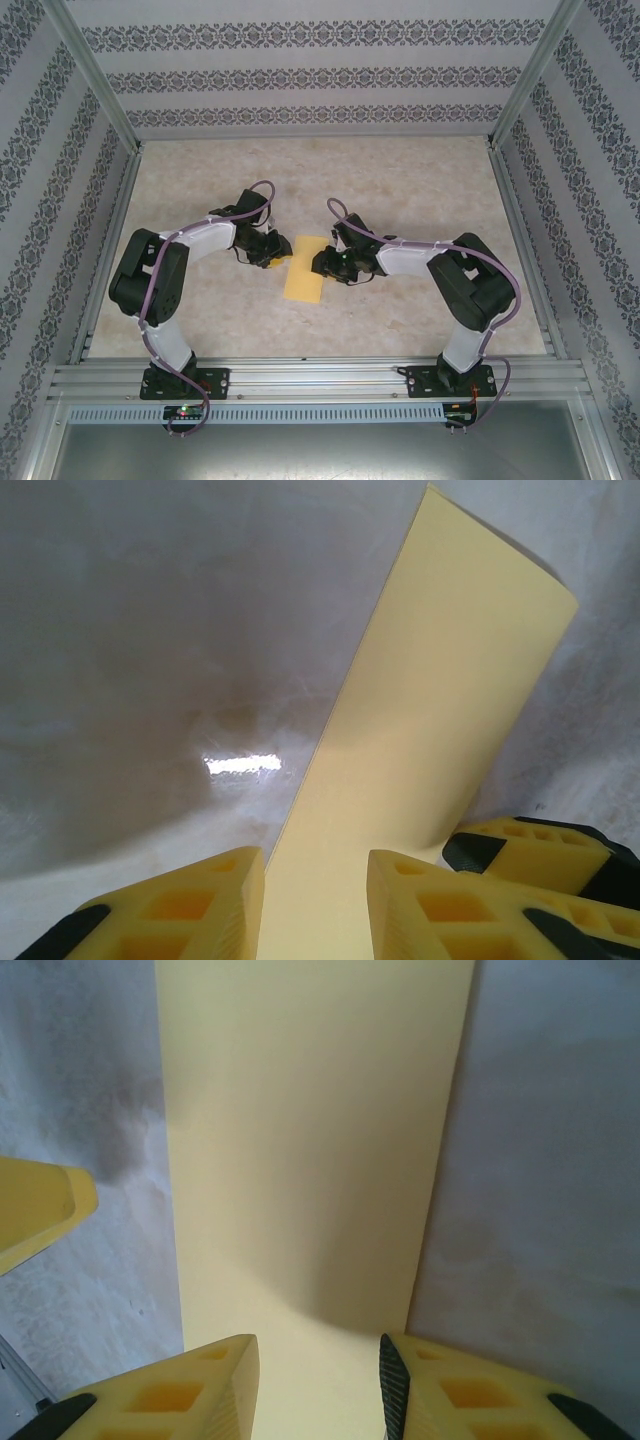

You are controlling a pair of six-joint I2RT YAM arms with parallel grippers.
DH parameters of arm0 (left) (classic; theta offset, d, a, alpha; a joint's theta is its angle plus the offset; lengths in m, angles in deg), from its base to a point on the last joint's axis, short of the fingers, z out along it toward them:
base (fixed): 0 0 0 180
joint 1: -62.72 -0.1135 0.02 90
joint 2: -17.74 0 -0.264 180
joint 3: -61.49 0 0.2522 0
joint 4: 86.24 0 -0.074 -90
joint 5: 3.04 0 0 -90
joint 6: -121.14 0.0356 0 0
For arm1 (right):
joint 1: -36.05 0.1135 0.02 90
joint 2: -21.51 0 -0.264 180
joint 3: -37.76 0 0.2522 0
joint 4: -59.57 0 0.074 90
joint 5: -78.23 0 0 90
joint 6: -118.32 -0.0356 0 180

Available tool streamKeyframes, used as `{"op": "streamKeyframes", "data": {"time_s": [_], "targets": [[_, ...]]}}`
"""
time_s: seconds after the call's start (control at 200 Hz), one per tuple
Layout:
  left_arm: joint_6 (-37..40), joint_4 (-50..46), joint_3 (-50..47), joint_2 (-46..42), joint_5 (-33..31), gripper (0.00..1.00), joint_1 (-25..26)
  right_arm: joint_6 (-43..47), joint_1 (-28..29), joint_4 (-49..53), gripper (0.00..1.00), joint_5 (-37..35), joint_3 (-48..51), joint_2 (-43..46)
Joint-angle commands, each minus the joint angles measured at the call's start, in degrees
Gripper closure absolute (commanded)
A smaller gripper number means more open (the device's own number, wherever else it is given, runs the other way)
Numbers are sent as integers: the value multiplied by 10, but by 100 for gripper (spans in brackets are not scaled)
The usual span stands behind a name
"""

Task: Fold a paper plane with a square sheet of paper (pick it up from the middle)
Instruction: Fold the triangle a second time at the center of the table.

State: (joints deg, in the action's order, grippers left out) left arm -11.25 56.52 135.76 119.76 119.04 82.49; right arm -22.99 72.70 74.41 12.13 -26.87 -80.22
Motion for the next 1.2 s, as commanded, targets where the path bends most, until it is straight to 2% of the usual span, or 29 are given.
{"op": "streamKeyframes", "data": {"time_s": [0.0,0.555,1.194], "targets": [[11,-13,11,12,14,66,-3,-5,7,-1,61,6,-13,-17],[21,-19,22,39,42,63,-1,-2,8,20,62,-10,1,-19],[26,-5,31,59,85,66,12,-2,7,13,62,-10,6,-24]]}}
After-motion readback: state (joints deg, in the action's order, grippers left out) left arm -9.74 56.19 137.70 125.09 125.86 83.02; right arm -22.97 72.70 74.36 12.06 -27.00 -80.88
